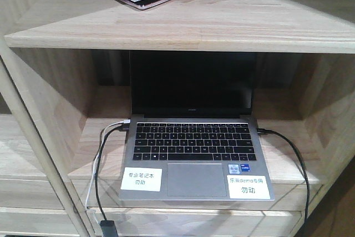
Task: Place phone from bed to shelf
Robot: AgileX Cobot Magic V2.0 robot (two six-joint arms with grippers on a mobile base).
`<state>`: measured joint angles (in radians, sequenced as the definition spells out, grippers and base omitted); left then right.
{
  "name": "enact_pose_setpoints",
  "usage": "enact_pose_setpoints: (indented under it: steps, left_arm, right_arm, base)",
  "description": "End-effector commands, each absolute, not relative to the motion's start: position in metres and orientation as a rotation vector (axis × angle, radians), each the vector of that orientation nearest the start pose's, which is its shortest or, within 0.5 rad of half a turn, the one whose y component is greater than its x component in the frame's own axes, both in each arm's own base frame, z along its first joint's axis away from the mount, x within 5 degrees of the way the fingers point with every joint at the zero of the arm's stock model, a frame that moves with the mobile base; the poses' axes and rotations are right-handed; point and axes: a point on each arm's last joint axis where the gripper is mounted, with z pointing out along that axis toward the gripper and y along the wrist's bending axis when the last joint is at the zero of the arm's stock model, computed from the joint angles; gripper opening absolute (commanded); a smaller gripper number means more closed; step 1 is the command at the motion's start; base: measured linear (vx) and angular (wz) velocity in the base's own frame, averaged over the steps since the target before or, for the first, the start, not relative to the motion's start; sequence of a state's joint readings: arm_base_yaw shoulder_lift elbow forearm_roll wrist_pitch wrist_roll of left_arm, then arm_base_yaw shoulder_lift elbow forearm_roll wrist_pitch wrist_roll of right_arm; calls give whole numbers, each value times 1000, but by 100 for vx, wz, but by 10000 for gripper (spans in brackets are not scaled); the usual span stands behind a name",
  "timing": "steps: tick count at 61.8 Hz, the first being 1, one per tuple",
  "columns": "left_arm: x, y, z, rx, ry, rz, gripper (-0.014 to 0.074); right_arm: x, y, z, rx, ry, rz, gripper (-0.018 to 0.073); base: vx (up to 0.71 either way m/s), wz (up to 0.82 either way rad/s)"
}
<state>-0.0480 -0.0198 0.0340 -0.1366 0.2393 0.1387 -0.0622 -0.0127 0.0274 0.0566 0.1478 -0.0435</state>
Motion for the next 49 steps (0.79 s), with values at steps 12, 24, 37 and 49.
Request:
enact_pose_setpoints:
  steps: [12, 24, 37, 49]
  left_arm:
    - [56, -5, 187, 54, 1659, -66, 1]
    - [56, -5, 187, 54, 1659, -66, 1]
    - [56, -5, 187, 54, 1659, -66, 1]
    - [56, -5, 187, 54, 1659, -66, 1]
  right_arm:
    - [56, -4, 198, 53, 1543, -48, -4]
    - [56, -4, 202, 57, 1507, -43, -4]
    - [56, -4, 203, 57, 1487, -44, -4]
    - [56, -4, 203, 57, 1487, -44, -4]
  base:
    - [0, 0]
    - [0, 0]
    - [0, 0]
    - [0, 0]
